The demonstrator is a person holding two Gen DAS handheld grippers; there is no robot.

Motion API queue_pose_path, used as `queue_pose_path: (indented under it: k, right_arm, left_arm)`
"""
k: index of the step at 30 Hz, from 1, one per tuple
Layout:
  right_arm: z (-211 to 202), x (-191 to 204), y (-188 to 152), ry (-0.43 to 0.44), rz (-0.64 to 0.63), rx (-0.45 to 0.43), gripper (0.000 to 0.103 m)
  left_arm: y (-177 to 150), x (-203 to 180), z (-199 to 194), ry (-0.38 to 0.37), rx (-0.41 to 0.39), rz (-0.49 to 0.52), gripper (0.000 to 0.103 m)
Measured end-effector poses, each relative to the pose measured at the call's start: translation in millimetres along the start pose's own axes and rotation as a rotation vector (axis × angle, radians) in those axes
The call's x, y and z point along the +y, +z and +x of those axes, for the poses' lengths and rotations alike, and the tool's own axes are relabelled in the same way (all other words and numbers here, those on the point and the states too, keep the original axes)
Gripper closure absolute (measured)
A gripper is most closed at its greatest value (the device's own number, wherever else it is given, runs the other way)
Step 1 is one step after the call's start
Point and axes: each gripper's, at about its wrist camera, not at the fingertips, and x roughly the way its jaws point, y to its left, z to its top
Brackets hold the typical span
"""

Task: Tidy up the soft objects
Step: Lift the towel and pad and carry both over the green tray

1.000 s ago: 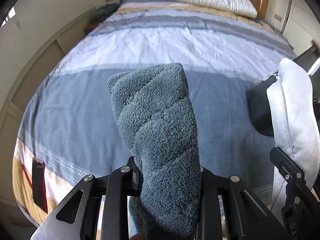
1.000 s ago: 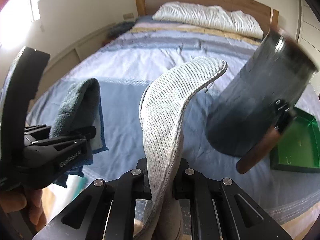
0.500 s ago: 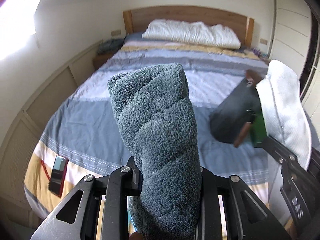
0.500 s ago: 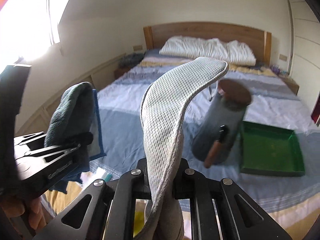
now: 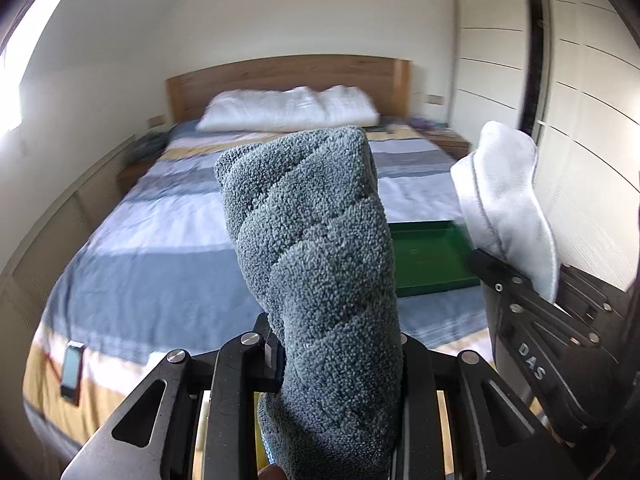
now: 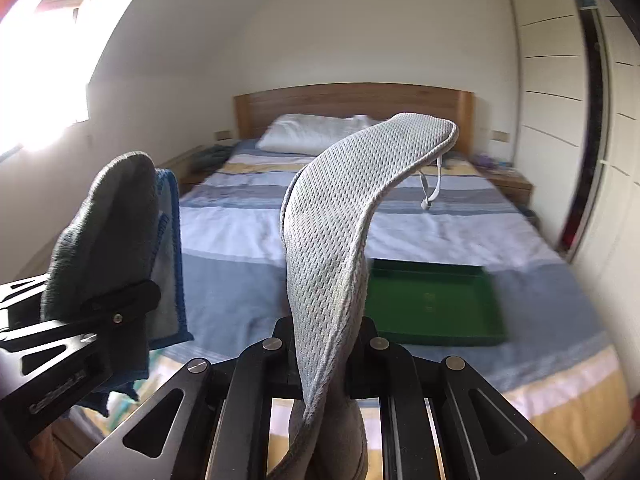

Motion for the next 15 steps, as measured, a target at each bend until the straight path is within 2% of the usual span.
queue_pose_path:
  k: [2, 3, 9, 15]
  right_arm:
    - [-5, -33, -10, -0.061, 0.02, 0.003, 0.093]
    - [-5, -33, -10, -0.061, 0.02, 0.003, 0.093]
    - [14, -91, -16, -0.142, 0.067, 0.034, 0.093]
    - [91, -125, 0, -0.165, 0.088, 0.099, 0.093]
  left_arm:
    - [7, -20, 9, -0.039, 0.0, 0.025, 0.08]
    - [10, -28, 14, -0.051, 0.002, 0.037, 0.08]
    - [39, -79, 70, -0.125, 0.041, 0.078, 0.08]
    - [69, -112, 166, -0.128, 0.122, 0.07, 0.08]
